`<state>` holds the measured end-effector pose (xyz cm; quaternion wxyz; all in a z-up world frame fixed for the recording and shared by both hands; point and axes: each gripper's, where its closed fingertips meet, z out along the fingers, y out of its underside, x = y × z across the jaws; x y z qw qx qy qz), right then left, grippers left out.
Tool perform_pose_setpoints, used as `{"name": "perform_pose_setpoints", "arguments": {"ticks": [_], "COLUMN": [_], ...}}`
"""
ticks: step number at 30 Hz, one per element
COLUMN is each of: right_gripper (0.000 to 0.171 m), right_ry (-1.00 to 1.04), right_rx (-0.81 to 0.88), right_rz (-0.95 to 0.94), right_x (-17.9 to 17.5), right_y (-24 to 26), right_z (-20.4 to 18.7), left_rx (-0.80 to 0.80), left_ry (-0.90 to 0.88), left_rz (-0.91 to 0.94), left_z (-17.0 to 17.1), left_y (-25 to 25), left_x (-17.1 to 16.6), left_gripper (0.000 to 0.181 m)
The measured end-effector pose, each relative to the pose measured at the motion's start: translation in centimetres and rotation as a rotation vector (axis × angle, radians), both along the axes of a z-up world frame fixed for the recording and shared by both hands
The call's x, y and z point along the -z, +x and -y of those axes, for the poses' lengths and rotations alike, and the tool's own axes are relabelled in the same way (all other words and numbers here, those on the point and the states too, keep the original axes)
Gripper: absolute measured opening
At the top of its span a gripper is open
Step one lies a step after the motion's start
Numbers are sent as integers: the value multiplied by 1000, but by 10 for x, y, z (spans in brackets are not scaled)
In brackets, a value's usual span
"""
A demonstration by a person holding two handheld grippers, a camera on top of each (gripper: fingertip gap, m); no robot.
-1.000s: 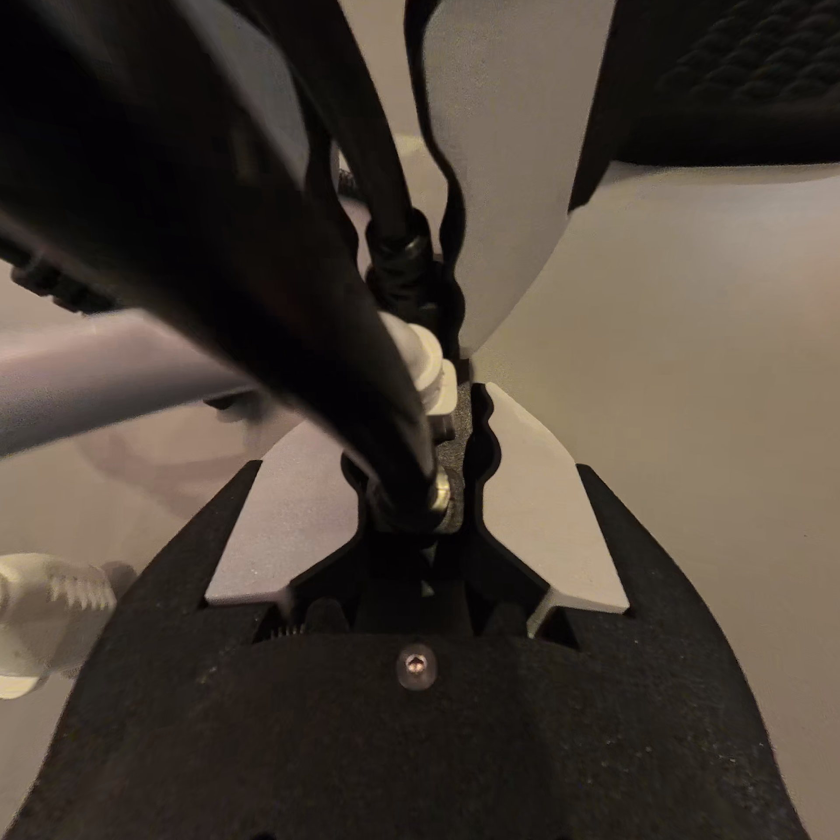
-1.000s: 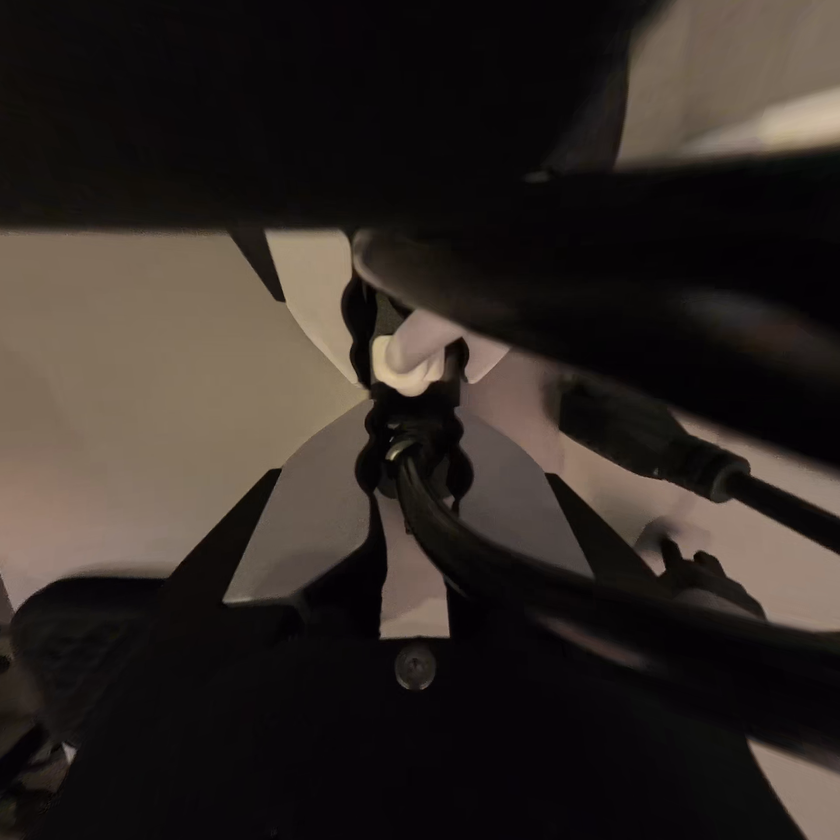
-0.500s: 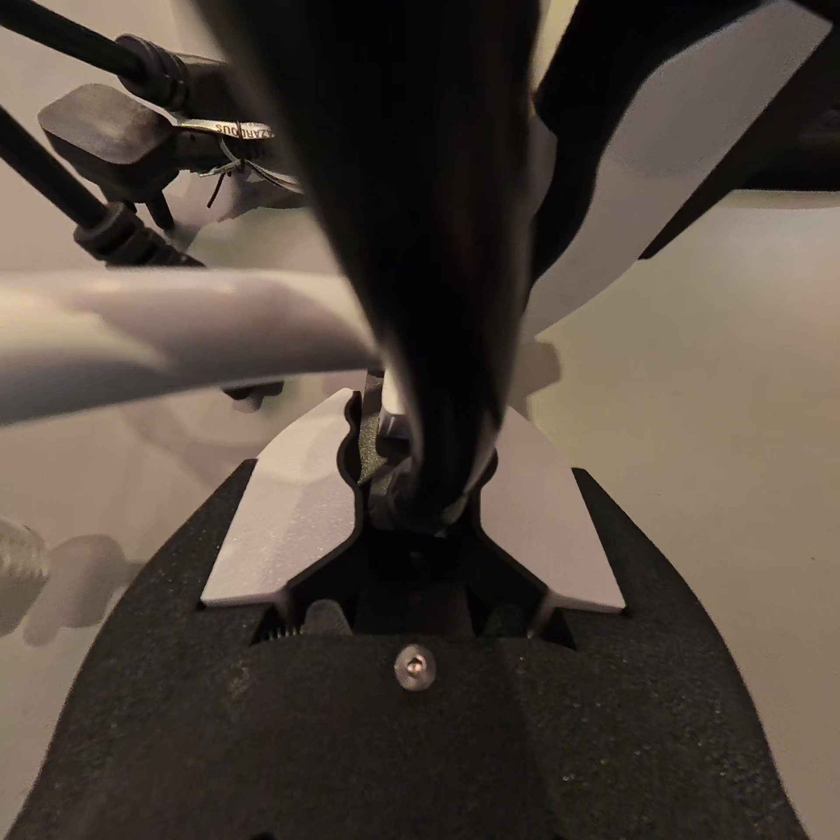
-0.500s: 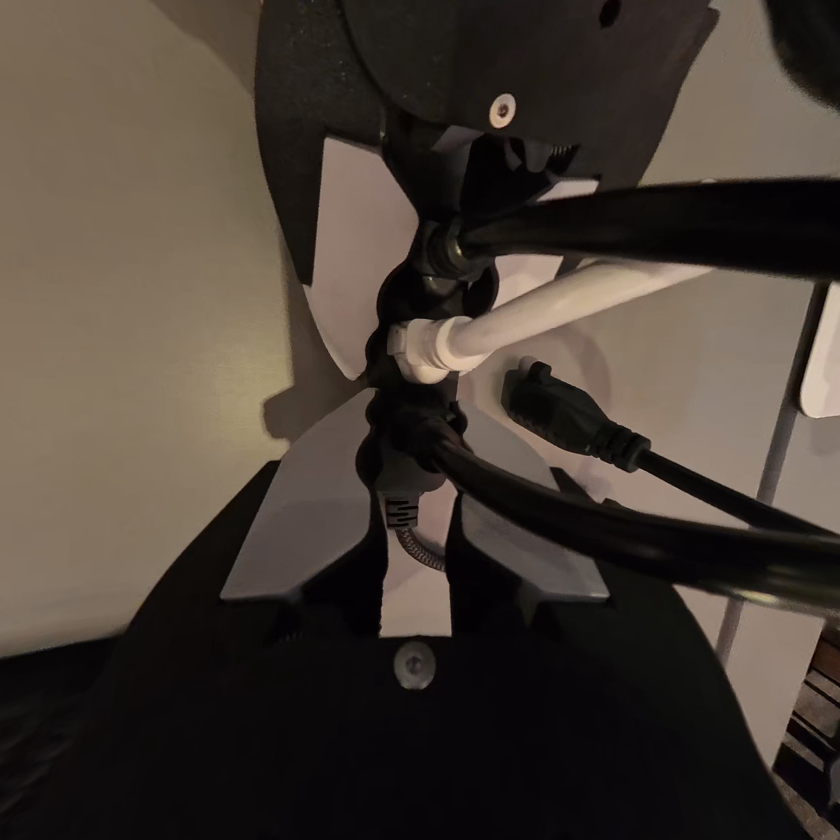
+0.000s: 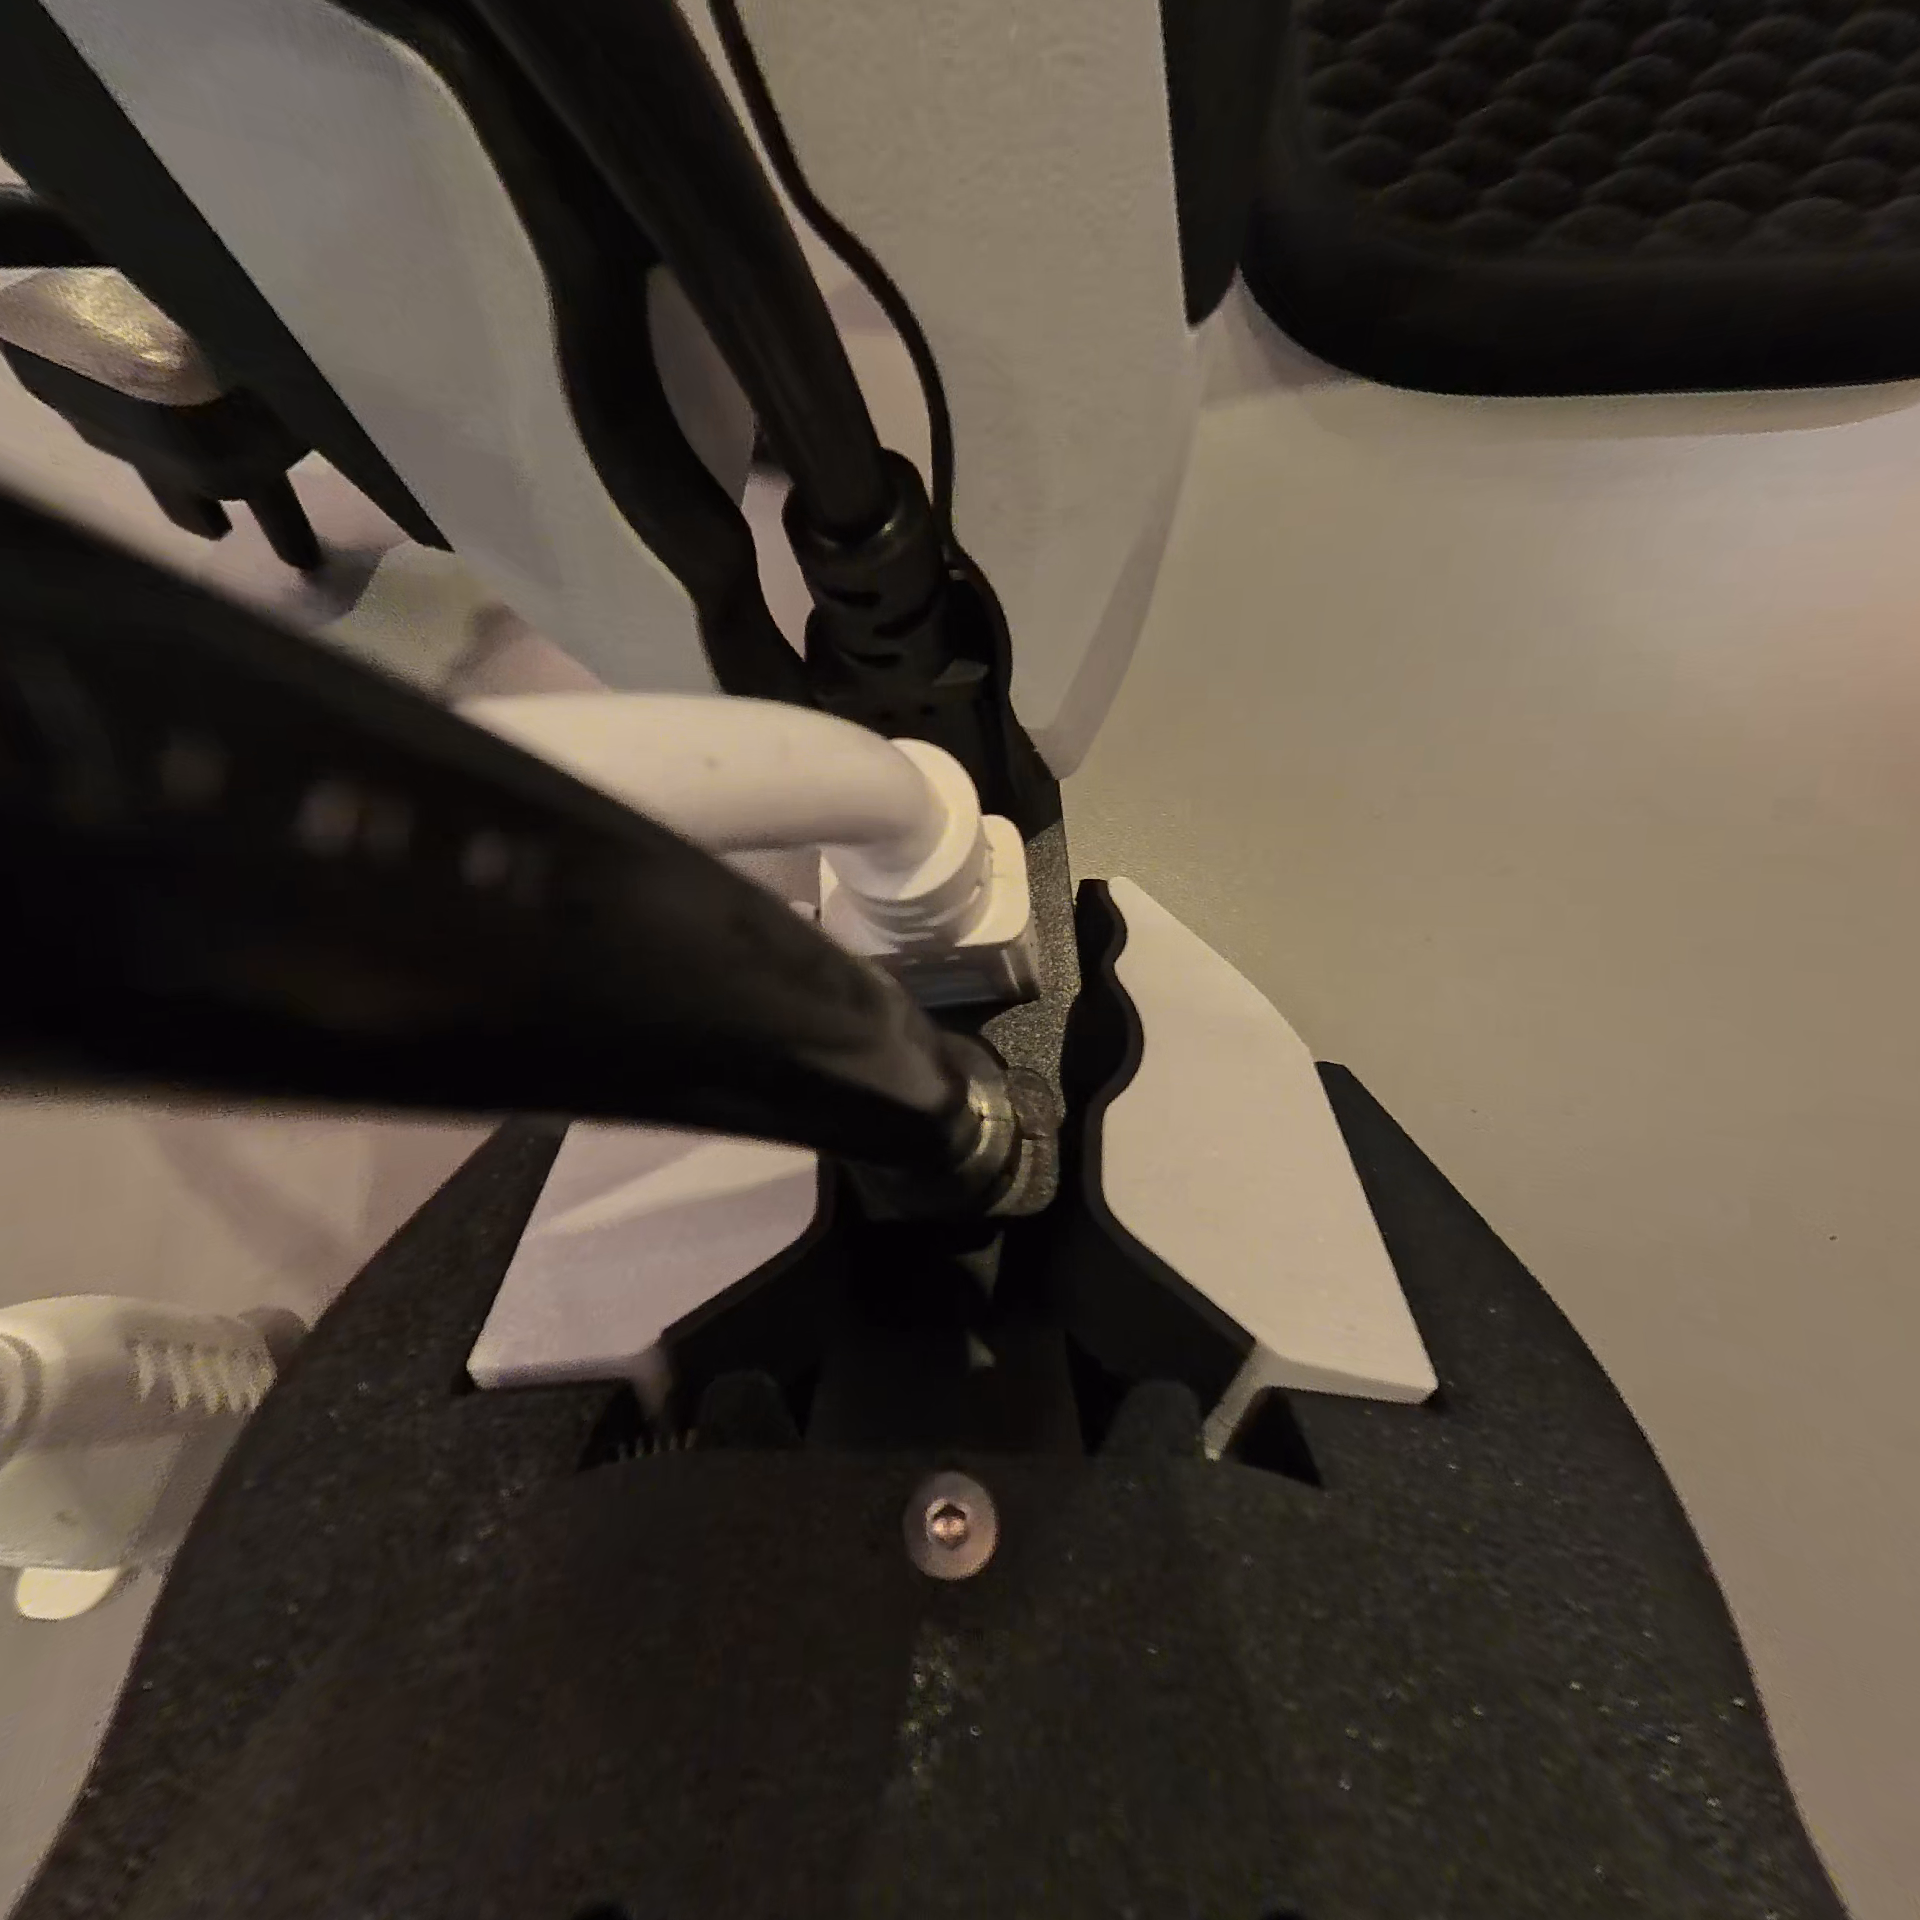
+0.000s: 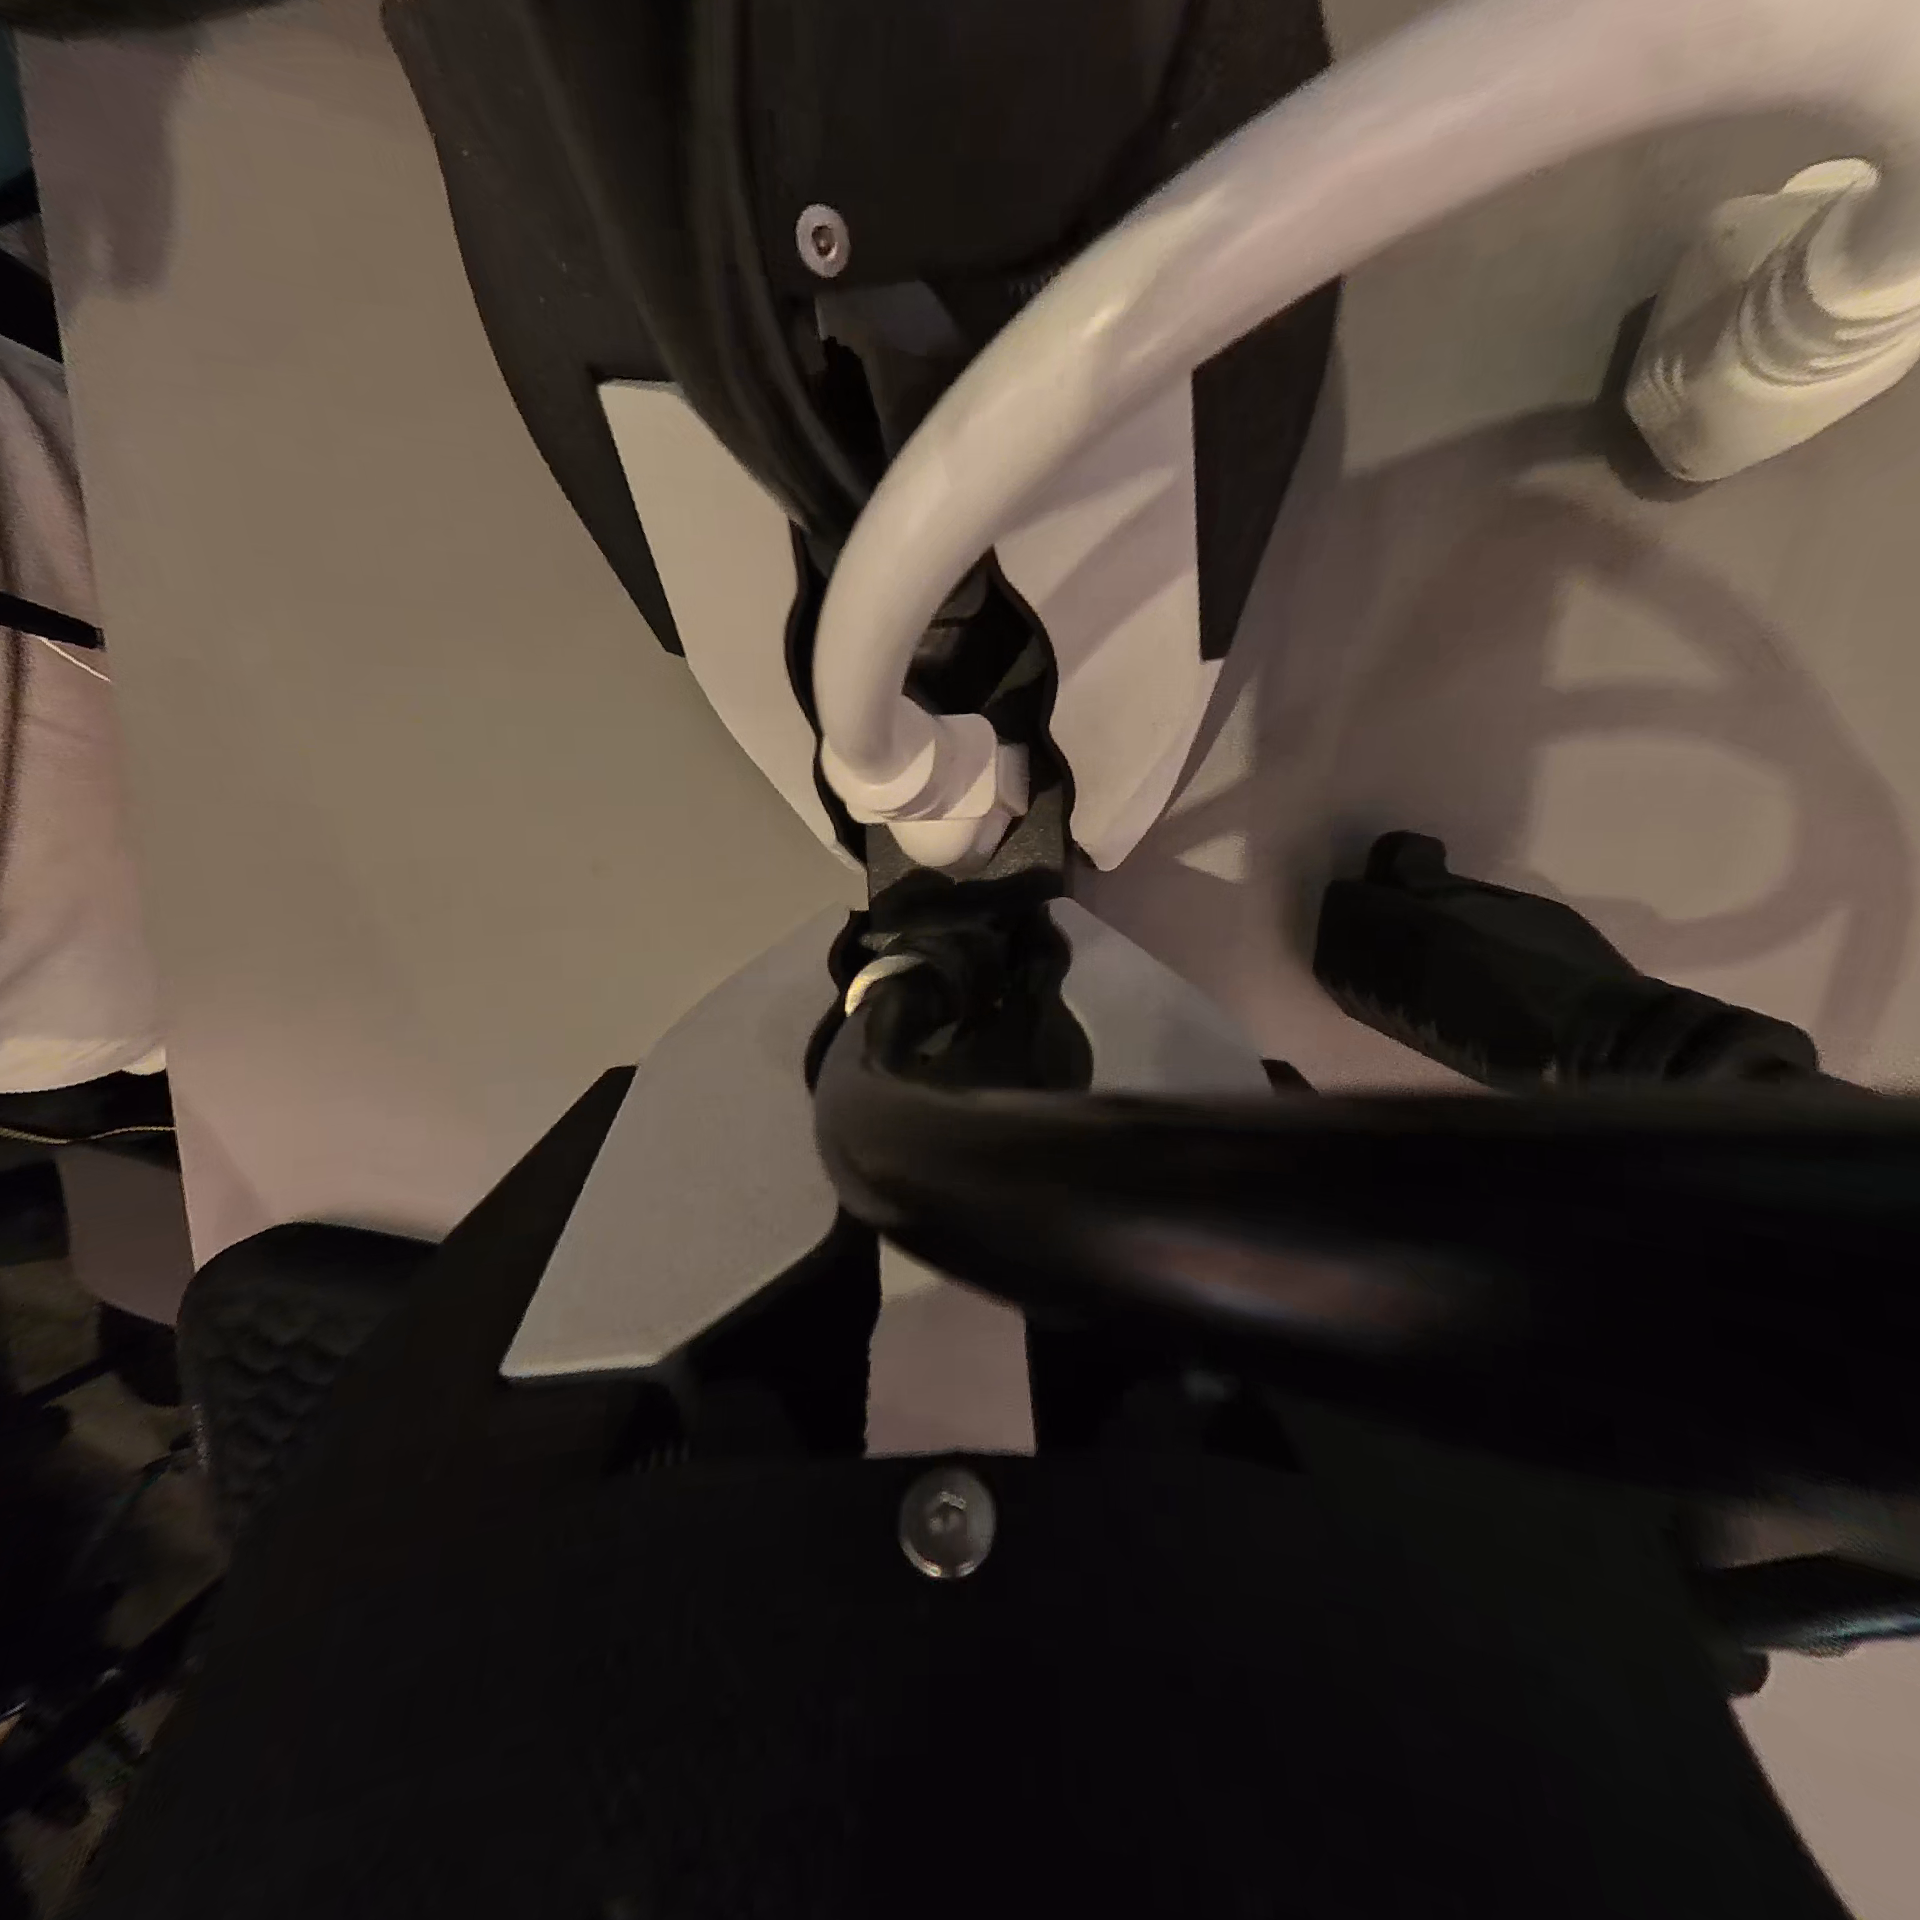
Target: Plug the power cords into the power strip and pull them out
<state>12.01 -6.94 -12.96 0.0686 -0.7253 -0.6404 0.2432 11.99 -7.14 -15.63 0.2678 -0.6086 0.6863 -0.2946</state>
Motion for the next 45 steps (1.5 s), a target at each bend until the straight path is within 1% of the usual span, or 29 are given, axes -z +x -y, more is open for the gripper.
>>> {"name": "perform_pose_setpoints", "arguments": {"ticks": [1,3,5,8,10,11,12,14,20,21,25,30,32,34,37,40,42,45], "right_gripper": [29,28,24,26,27,31,29,30,31,30,25,25,26,25,25,25,26,25], "right_ry": [7,86,239,463,568,615,638,686,697,655,372,200,161,181,341,490,499,365], "right_rx": [7,4,-19,-17,10,9,17,22,-2,1,28,14,19,23,28,62,68,25], "right_rz": [7,31,65,81,73,83,93,106,157,147,80,80,76,85,144,157,164,187], "right_x": [0,0,0,-1,-2,-2,-2,-3,-3,-3,-3,-2,-2,-2,-3,-4,-4,-4], "right_y": [0,1,2,3,3,3,4,4,6,6,6,6,6,6,6,7,8,9], "right_z": [0,-2,-5,-7,-7,-6,-6,-7,-8,-6,0,0,0,-2,-4,-2,0,3], "left_rx": [-9,-33,-54,-84,-95,-93,-92,-95,-95,-74,-25,-11,-16,-28,-56,-54,-44,-7], "left_ry": [0,-1,-4,-13,-20,-14,-7,-4,-11,-17,-8,-4,-4,-5,-12,-18,-17,-9], "left_rz": [-1,-3,-3,2,5,7,8,11,8,4,3,1,0,1,5,2,3,6], "left_z": [-1,-3,-5,-7,-8,-8,-8,-8,-8,-5,2,3,3,1,-3,-2,-1,4], "left_y": [0,1,2,3,3,3,4,4,4,4,5,5,5,5,6,7,7,7], "left_x": [0,0,0,0,-1,-1,-1,-1,-1,0,0,0,0,0,0,0,0,0], "left_gripper": [47,45,45,45,46,46,46,45,45,46,45,45,45,45,45,45,45,46]}}
